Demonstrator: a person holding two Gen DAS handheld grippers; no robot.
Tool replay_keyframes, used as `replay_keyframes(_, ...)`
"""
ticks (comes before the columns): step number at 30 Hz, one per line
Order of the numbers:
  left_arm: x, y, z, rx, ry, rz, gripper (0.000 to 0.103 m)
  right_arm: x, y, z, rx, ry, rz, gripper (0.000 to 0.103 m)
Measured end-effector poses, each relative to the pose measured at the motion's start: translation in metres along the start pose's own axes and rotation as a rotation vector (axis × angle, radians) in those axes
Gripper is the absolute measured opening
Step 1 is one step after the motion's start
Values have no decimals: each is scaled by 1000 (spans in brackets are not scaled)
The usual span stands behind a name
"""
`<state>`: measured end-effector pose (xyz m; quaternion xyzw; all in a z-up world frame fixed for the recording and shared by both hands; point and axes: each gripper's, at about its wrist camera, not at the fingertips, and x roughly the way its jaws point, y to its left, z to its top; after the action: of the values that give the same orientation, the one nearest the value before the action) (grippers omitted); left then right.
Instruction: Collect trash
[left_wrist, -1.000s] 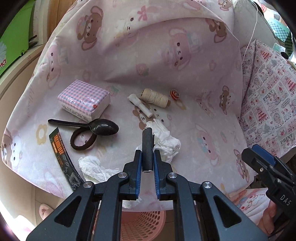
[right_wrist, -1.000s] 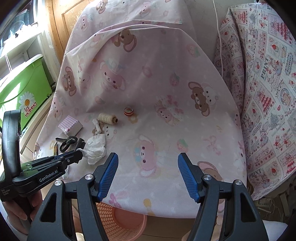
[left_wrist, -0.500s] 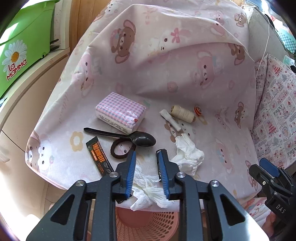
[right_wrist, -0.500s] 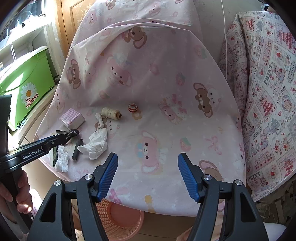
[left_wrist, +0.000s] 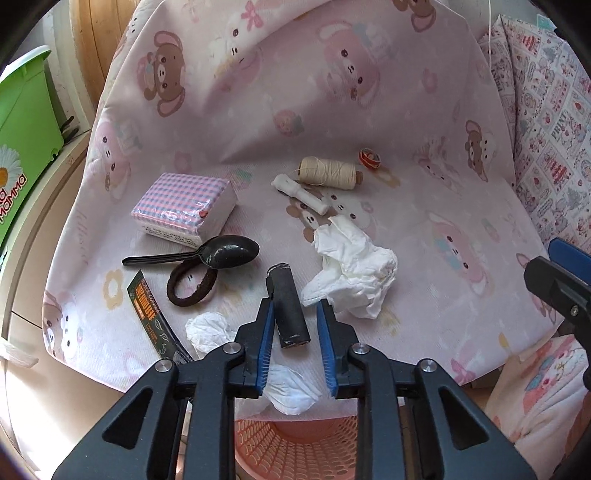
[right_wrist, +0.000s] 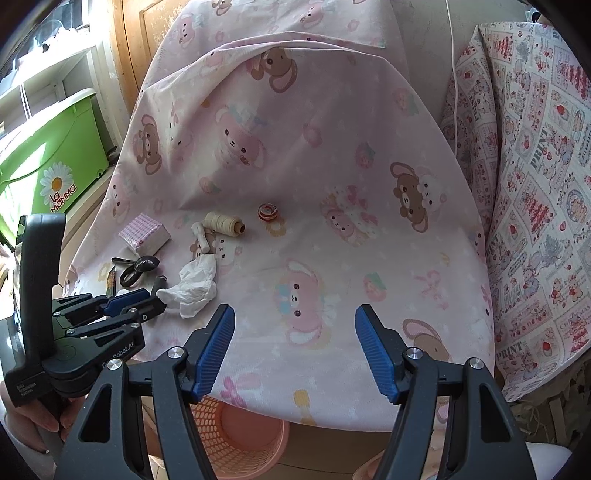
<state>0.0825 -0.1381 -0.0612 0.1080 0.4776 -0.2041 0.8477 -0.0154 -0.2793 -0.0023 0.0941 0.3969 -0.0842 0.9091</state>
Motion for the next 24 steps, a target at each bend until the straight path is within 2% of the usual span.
replay_keyframes(2,1,1,0,-10,-6,18,12,-1,0,0,-4,-6,-3,70)
replay_keyframes(4,-2,6,4,-49,-16,-12,6,-1,0,0,-6,-9,-8,70)
replay_keyframes(7,-19,21,9,-109,-64,-80,6,0,-1,1,1,-7,3,70)
replay_keyframes(11,-43,35,16,-146,-134,-118,6,1,4,1,-9,-5,21,70)
replay_keyframes(15,-52,51,18,-196,-154,-91,6,5,15,0,-38,-3,39,70)
replay_keyframes(18,-58,62,15,-233,-155,-73,6,18,28,6,-47,24,105,70)
replay_keyframes(22,-64,70,5,-221,-167,-9,6,42,44,15,-7,80,162,70)
replay_keyframes(24,-66,73,1,-218,-172,19,6,51,54,15,-5,94,157,70)
